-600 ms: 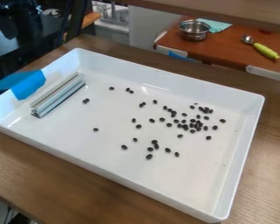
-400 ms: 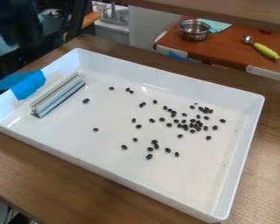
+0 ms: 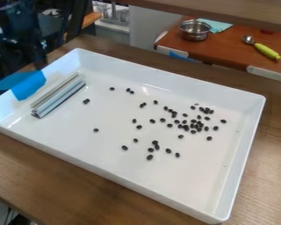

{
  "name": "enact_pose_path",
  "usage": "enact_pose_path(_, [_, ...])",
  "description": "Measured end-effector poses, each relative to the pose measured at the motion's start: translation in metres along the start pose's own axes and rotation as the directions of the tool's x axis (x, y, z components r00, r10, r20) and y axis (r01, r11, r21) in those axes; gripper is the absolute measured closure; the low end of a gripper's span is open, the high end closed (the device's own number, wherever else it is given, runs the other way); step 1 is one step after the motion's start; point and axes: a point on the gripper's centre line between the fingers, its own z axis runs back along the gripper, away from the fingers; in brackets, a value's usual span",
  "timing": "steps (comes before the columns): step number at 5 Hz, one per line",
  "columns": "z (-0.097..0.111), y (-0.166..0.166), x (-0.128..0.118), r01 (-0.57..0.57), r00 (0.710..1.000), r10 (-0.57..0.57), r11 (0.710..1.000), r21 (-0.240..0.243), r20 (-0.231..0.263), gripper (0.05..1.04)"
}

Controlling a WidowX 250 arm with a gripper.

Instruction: Sweep into pile

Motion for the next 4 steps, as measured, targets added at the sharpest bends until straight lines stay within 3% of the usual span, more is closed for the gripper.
enact_pose_path(3, [0.016,-0.032,-0.007,0.098,0.993,-0.100,0.995,0.036,0.058,0.084])
enact_pose_path(4, [0.002,-0.033,-0.014,0.105,0.994,-0.106,0.994,0.040,0.033,0.084])
